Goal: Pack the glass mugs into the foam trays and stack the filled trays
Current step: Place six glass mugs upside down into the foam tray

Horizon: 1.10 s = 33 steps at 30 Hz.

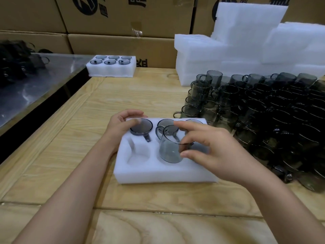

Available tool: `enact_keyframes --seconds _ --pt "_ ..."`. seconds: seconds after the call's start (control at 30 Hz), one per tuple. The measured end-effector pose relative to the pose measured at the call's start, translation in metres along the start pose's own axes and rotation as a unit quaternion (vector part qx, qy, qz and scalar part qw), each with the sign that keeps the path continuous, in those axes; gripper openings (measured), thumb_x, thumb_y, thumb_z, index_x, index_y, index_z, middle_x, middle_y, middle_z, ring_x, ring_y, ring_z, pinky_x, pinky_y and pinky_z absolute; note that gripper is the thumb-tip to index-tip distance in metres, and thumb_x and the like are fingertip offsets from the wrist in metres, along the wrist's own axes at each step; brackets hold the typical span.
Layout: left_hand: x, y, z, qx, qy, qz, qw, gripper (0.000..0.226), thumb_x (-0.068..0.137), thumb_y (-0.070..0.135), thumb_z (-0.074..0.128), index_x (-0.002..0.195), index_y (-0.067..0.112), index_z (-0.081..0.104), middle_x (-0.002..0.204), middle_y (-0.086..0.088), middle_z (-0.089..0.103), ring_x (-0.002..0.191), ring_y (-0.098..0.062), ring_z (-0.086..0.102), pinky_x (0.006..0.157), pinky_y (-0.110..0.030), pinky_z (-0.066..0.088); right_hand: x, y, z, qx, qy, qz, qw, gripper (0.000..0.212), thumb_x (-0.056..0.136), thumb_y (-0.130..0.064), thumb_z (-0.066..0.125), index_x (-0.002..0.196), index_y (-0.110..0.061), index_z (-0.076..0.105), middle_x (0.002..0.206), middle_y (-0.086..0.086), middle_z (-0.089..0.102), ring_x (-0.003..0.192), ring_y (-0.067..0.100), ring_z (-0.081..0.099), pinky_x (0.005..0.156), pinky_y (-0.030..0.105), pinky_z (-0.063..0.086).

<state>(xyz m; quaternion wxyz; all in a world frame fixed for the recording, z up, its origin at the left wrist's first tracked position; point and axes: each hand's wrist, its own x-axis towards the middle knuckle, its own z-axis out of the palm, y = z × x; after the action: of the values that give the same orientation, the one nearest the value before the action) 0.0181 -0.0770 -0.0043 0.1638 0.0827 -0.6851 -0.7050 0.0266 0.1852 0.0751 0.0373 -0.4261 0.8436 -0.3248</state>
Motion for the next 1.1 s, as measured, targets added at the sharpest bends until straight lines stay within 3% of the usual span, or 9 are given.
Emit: enact_keyframes --seconds 0.17,0.3,0.43,0.6,0.7,0.8,0.87,0.93,1.1 --pt "-0.01 0.029 -0.004 0.052 0.02 0.11 0.992 0.017 0.088 0.004 0.056 0.103 0.005 0.064 0.092 0.003 0.072 0.091 -0.004 0.065 0.084 -0.019 0.048 0.011 -0.003 0.001 -0.026 -0.034 0.002 0.999 0.013 0.083 -0.016 0.068 0.074 -0.025 0.064 0.13 -0.028 0.042 0.107 0.019 0.06 0.091 0.028 0.04" --pt "-0.04 0.052 0.012 0.24 -0.149 0.17 0.944 0.038 0.084 0.047 0.05 0.114 0.027 0.064 0.112 0.01 0.069 0.111 -0.005 0.06 0.091 -0.021 0.046 0.01 -0.01 0.003 -0.116 -0.057 -0.004 0.992 0.006 0.088 -0.022 0.062 0.083 -0.023 0.064 0.141 -0.014 0.043 0.108 0.014 0.056 0.089 0.03 0.041" --pt "-0.054 0.052 0.038 0.364 -0.266 0.174 0.876 0.052 0.08 0.059 0.05 0.127 0.037 0.055 0.118 0.007 0.065 0.107 -0.014 0.059 0.091 -0.036 0.044 0.012 -0.016 0.018 -0.236 -0.072 -0.037 0.968 0.012 0.091 -0.021 0.051 0.097 -0.018 0.062 0.121 -0.006 0.046 0.099 0.021 0.054 0.075 0.035 0.044" --pt "-0.054 0.051 0.035 0.314 -0.272 0.18 0.892 0.057 0.081 0.054 0.053 0.135 0.038 0.045 0.13 0.017 0.057 0.122 -0.001 0.05 0.104 -0.025 0.039 0.012 -0.015 0.005 -0.072 -0.039 -0.003 0.997 0.022 0.084 -0.037 0.053 0.102 -0.029 0.063 0.084 -0.026 0.058 0.075 0.0 0.054 0.064 0.018 0.042" --pt "-0.05 0.05 0.035 0.215 -0.207 0.196 0.934 0.05 0.089 0.047 0.04 0.137 0.033 0.038 0.142 0.009 0.047 0.131 -0.009 0.045 0.109 -0.03 0.036 0.035 -0.019 0.018 -0.06 0.002 -0.015 0.998 0.035 0.092 -0.034 0.038 0.121 -0.022 0.052 0.12 -0.006 0.058 0.113 0.013 0.05 0.093 0.037 0.041" --pt "-0.048 0.044 0.033 0.267 -0.162 0.193 0.93 0.052 0.089 0.051 0.033 0.139 0.036 0.034 0.157 0.004 0.022 0.144 -0.004 0.017 0.118 -0.031 0.019 0.056 -0.019 0.046 -0.155 -0.088 -0.012 0.984 0.052 0.1 -0.038 0.021 0.149 -0.022 0.018 0.157 -0.003 0.015 0.144 0.016 0.008 0.118 0.041 0.009" --pt "-0.046 0.041 0.032 0.332 -0.187 0.202 0.902 0.052 0.088 0.051 0.036 0.138 0.035 0.039 0.158 0.005 0.017 0.146 -0.003 0.009 0.119 -0.035 0.014 0.058 -0.012 0.061 -0.19 -0.131 0.001 0.973 0.052 0.1 -0.041 0.014 0.151 -0.03 0.006 0.159 -0.008 -0.002 0.145 0.014 -0.01 0.118 0.043 -0.005" --pt "-0.045 0.042 0.032 0.361 -0.217 0.191 0.886 0.05 0.085 0.053 0.042 0.132 0.037 0.048 0.153 0.004 0.033 0.144 -0.006 0.018 0.118 -0.042 0.018 0.057 -0.006 0.068 -0.203 -0.133 0.013 0.97 0.052 0.1 -0.043 0.013 0.15 -0.031 0.005 0.159 -0.007 -0.001 0.145 0.015 -0.013 0.117 0.044 -0.01" --pt "-0.043 0.046 0.035 0.347 -0.213 0.17 0.897 0.044 0.084 0.036 0.055 0.127 0.031 0.055 0.144 0.003 0.047 0.141 -0.008 0.029 0.116 -0.039 0.022 0.056 -0.003 0.072 -0.216 -0.121 0.022 0.969 0.054 0.099 -0.044 0.011 0.15 -0.028 0.006 0.158 0.0 0.005 0.145 0.018 -0.011 0.116 0.046 -0.01"
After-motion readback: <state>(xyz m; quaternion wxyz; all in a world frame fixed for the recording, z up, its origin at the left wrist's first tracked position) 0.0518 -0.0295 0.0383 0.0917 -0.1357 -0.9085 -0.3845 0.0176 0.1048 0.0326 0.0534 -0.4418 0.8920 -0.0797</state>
